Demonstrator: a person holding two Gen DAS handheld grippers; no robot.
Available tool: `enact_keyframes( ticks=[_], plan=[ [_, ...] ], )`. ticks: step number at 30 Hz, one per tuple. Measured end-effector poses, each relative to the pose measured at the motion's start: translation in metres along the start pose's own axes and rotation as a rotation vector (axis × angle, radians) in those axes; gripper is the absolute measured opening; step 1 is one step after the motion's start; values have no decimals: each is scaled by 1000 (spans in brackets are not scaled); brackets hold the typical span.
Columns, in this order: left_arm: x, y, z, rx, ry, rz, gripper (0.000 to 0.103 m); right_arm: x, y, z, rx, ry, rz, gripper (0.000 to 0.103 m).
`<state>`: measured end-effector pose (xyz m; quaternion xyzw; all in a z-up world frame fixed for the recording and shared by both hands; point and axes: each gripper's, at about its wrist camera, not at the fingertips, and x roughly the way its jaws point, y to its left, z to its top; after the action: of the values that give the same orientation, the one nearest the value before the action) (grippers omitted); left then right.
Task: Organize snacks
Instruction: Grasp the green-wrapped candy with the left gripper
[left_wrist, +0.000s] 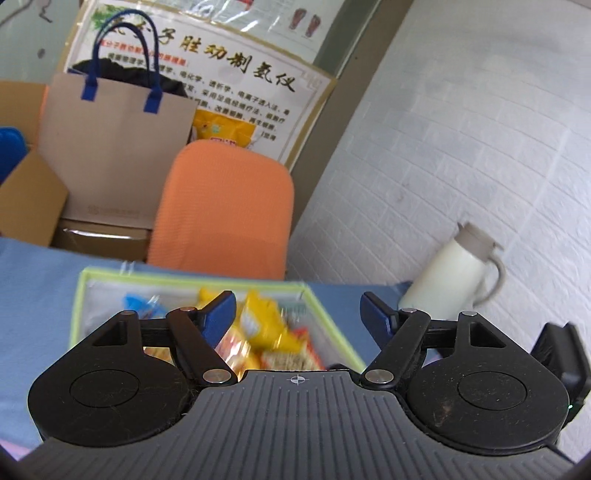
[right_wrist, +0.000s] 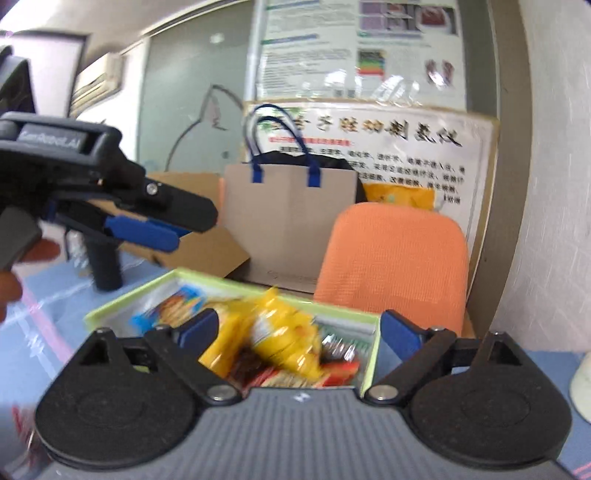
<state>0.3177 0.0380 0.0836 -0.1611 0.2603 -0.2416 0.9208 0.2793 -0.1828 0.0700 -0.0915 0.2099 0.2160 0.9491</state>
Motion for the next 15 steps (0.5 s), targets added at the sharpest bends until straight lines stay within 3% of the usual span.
enact_keyframes(
  ticks=[4, 8, 9, 11, 12, 15],
  plan=[
    [-20, 13, -40, -62, 70, 4, 60, -26, 39, -32, -11, 89, 86, 93],
    [-2, 33, -71, -162, 210, 31, 50, 4, 62, -50, 51, 199, 153, 92],
    [5, 37, -76, -181, 248, 18, 46, 12, 67, -53, 58, 220, 168, 86],
    [17, 44, -80, -211, 318, 37, 39, 26, 71, -57, 74, 267, 193, 53],
    [19, 45, -82, -199, 333, 38, 38, 31, 71, -59, 86, 281, 201, 47],
    [24, 47, -85, -190, 355, 62, 38, 32, 70, -66, 109, 301, 181, 51]
  ],
)
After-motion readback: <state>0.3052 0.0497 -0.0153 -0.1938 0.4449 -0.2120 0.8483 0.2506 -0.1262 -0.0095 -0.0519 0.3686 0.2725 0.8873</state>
